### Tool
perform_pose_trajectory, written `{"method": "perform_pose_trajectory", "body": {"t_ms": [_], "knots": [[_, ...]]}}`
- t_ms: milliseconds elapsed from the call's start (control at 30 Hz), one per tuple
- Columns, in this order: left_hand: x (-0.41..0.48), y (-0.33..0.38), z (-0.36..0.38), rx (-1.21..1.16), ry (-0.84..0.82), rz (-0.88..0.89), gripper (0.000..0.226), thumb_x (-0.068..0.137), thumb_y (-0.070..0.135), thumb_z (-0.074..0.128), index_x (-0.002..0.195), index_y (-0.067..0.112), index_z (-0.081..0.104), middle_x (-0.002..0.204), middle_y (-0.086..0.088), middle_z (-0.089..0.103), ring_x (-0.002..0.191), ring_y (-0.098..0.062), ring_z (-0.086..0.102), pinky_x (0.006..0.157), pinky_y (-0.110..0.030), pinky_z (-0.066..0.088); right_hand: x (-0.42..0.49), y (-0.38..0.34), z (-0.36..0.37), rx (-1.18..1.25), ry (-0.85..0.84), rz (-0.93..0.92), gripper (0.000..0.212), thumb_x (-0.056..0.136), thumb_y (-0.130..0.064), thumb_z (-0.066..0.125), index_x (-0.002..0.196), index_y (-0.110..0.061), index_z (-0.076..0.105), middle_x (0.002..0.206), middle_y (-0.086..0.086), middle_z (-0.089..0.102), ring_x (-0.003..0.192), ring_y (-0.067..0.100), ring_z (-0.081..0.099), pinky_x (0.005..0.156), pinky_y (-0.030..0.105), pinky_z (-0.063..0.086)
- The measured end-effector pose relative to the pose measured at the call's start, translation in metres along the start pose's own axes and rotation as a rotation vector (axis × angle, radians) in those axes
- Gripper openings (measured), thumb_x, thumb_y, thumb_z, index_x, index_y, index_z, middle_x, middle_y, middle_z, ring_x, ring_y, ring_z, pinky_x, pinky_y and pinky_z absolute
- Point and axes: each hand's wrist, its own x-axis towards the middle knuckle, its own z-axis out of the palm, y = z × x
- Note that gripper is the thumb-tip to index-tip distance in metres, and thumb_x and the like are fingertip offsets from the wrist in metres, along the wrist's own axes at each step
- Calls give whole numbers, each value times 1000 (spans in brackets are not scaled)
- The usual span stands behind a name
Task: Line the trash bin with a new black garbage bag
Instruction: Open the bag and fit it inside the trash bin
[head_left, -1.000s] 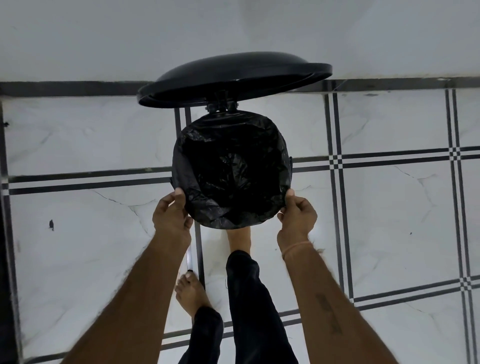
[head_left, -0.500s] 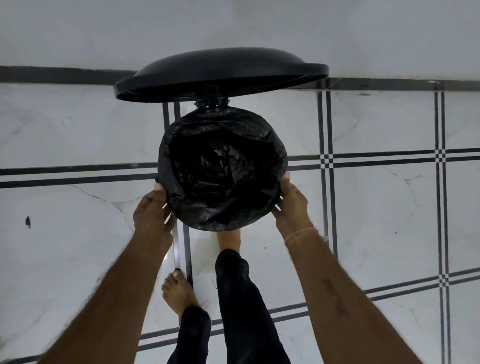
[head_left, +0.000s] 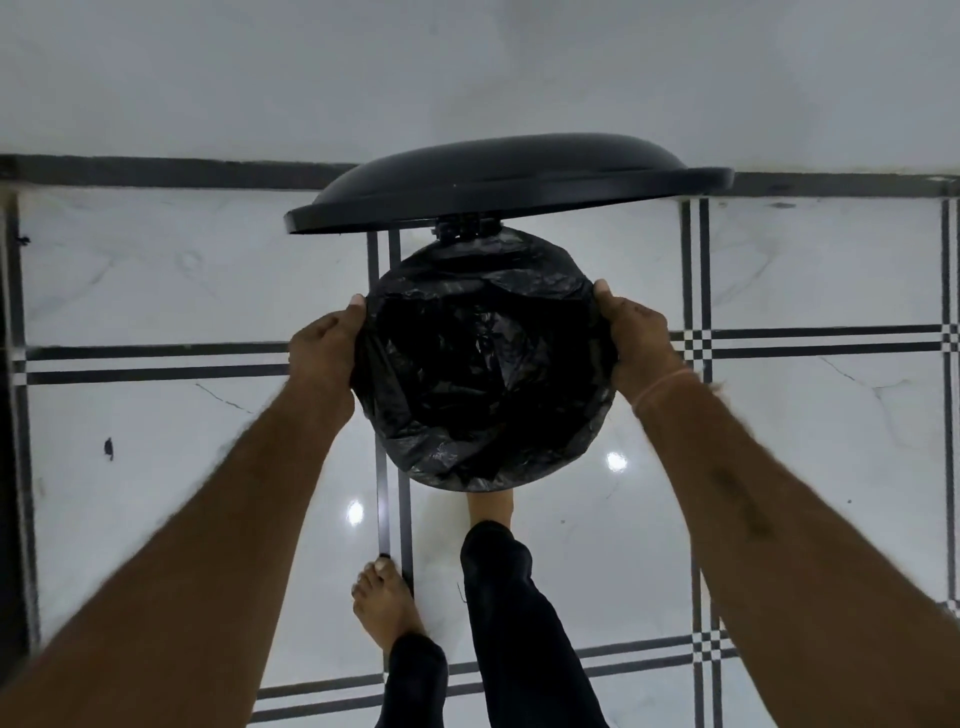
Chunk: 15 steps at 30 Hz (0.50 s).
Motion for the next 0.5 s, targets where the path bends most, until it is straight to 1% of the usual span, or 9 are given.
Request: {"method": "perform_pose_trajectory", "body": {"t_ms": [133,167,233,267,300,367,433,467,500], "knots": [[20,3,-8,60,-38,-71,31,93,49,70,90,18,73,89,2,70,92,-20,65,77,-31,53,23,-11,3,-131,-81,154,48,91,-47,74,111,-3,72,114,11,77,94,23,73,92,38,61],[23,2,-9,61,-61,-69,36,92,53,69,94,18,73,92,3,70,95,-20,65,78,-31,52,23,-10,1,-118,-99,165,45,93,-46,73,112,-4,74,111,9,78,88,20,74,85,34,63],[23,4,-8,68,-116,-50,42,91,61,65,99,20,73,94,7,70,95,-18,65,78,-31,50,17,-12,-3,-54,-175,118,38,100,-43,64,108,-8,75,86,1,79,69,13,73,63,23,60],[22,8,-6,80,-148,-32,41,91,61,65,96,22,73,90,8,70,90,-16,65,77,-30,49,17,-17,-3,-23,-211,72,37,101,-43,62,107,-8,75,75,-2,77,62,10,73,58,21,58],[24,12,-3,98,-177,-15,37,90,61,66,92,24,73,85,10,69,84,-15,63,75,-29,48,17,-22,0,-19,-237,14,39,100,-42,64,107,-6,76,72,-1,76,60,10,72,60,22,59],[24,25,6,150,-211,14,32,88,56,70,90,25,74,84,8,70,84,-15,64,75,-31,49,16,-34,11,-89,-298,-105,48,92,-41,75,108,5,75,85,8,77,72,18,75,77,35,65],[28,36,15,201,-211,14,33,87,51,74,101,21,77,92,4,74,91,-18,69,79,-34,53,15,-43,23,-184,-360,-170,64,86,-40,82,111,17,67,96,19,71,83,30,70,90,50,63],[31,41,19,210,-201,0,35,86,48,75,105,19,77,95,1,75,94,-21,71,80,-34,54,16,-47,28,-231,-371,-174,67,85,-39,82,114,19,64,98,21,68,83,30,69,87,49,63],[37,43,21,217,-203,-18,36,86,47,76,107,17,77,97,-1,76,96,-22,73,84,-36,57,18,-51,32,-249,-371,-159,64,87,-37,81,116,18,65,99,21,69,81,29,70,79,41,66]]}}
